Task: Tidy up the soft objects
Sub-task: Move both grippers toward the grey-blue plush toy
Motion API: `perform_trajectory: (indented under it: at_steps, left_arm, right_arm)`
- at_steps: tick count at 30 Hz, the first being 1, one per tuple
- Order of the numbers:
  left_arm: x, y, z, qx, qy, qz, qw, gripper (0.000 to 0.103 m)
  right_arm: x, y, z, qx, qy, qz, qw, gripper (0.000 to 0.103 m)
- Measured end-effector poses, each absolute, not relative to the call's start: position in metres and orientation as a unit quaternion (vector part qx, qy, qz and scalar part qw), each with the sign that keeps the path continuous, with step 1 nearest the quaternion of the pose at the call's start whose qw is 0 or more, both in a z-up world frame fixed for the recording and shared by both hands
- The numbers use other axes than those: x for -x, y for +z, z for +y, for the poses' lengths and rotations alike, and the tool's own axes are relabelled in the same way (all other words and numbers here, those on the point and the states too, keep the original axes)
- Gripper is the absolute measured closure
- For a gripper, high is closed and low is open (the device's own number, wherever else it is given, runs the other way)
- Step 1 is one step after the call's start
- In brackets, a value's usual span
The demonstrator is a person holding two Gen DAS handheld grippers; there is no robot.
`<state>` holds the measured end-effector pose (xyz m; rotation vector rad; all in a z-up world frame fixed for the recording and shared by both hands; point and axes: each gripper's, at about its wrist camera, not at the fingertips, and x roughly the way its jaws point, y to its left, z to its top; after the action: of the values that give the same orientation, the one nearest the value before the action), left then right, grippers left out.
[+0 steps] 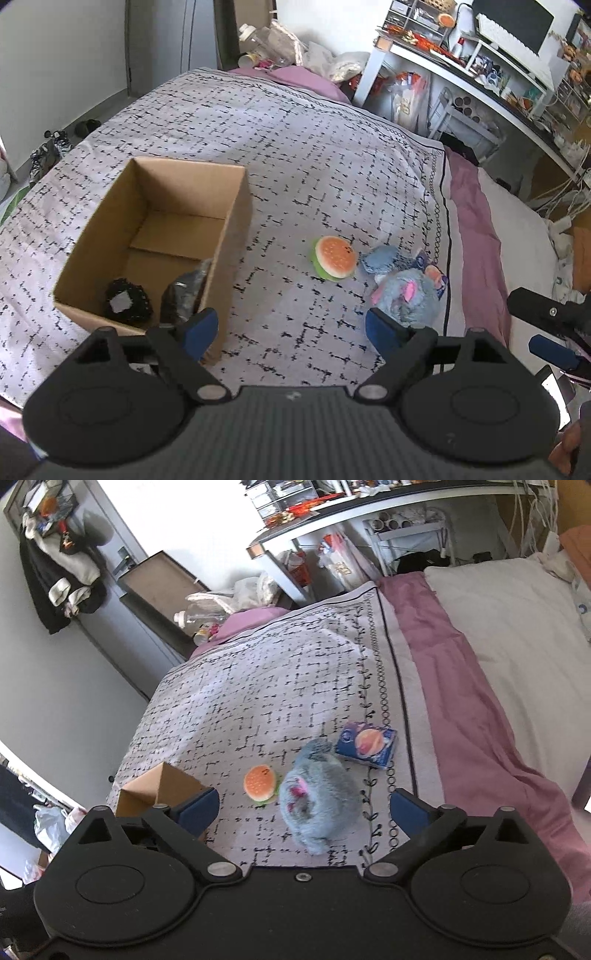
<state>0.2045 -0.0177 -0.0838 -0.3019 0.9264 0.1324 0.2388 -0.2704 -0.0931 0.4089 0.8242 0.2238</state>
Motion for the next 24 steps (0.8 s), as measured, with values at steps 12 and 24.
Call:
perform_trajectory:
  at_steps: [12,24]
  left_arm:
    - [-0.228,-0.095,-0.049,0.140,0.041,0.445,0.884,0.017]
    - [-0.257,-0.119,-0.066,0.140,0.023,0.441,0.886,0.018]
  right_arm:
    - [-0.261,-0.126,-0.298,-0.264,0.083,0.418,0.865,0.003]
    - [-0.284,-0.156,-0.300,-0.287,0.101,0.451,0.839,0.020]
